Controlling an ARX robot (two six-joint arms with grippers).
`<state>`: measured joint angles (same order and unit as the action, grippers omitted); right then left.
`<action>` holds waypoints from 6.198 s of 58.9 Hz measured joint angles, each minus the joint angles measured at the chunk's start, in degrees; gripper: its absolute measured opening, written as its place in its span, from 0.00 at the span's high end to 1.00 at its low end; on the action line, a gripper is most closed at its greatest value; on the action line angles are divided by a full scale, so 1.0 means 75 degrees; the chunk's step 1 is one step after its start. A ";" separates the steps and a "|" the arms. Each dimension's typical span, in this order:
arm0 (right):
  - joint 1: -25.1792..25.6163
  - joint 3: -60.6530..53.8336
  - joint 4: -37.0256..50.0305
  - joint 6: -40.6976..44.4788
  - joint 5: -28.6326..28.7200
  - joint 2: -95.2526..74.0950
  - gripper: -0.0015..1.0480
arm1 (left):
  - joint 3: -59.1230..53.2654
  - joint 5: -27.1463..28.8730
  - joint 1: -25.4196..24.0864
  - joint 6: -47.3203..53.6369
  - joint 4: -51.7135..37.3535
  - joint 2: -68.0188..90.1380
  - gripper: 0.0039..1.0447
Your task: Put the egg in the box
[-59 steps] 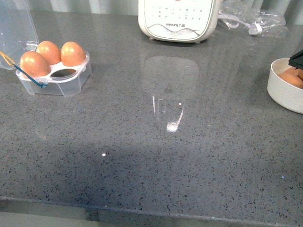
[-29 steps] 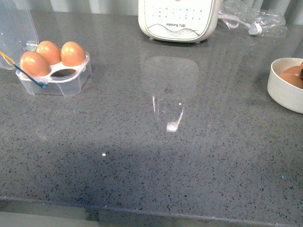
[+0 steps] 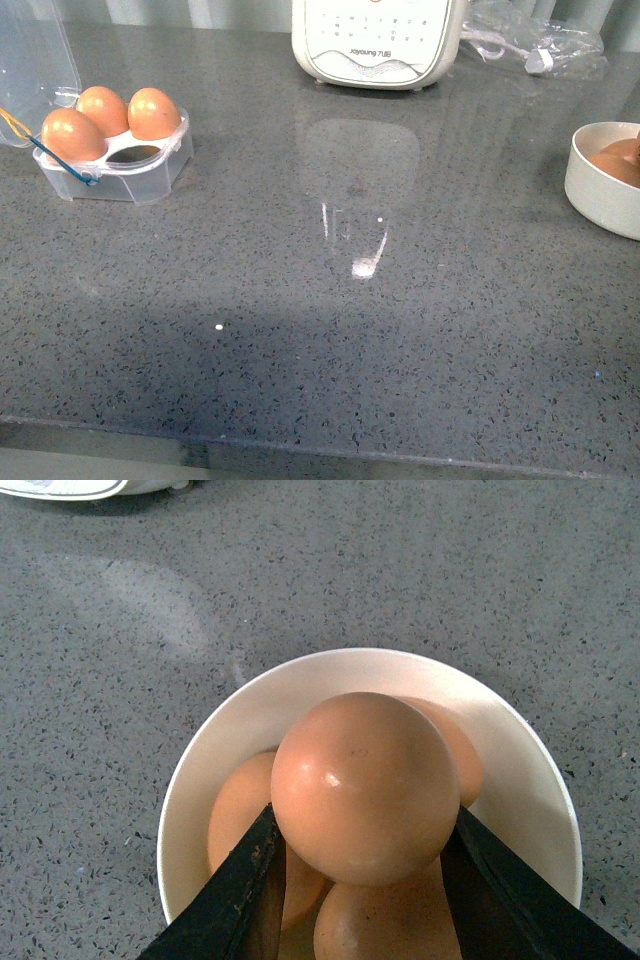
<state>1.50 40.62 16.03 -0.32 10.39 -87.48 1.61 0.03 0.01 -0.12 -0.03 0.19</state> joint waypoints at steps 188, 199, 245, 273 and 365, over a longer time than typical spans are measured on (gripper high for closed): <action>-0.5013 0.6645 -0.3311 0.1480 0.2212 -0.4211 0.08 | 0.0000 0.0000 0.0000 0.0000 0.0000 0.0000 0.06; -0.4928 0.6114 -0.3086 0.1469 0.2192 -0.3430 0.07 | 0.0000 0.0000 0.0000 0.0000 0.0000 0.0000 0.06; -0.2471 -0.0111 0.0423 0.2492 -0.3410 0.2127 0.07 | 0.0000 0.0003 0.0000 0.0000 0.0000 0.0000 0.06; -0.0230 -0.3136 0.0493 0.0644 -0.1373 0.6580 0.45 | 0.0000 0.0000 0.0000 0.0000 0.0000 -0.0003 0.06; -0.0216 -0.5371 -0.2084 0.0125 -0.1376 1.1412 0.97 | 0.0000 0.0003 0.0000 0.0000 0.0000 0.0000 0.06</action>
<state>-0.12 0.34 0.40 0.62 0.08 -1.89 1.61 0.05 0.01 -0.12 -0.03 0.19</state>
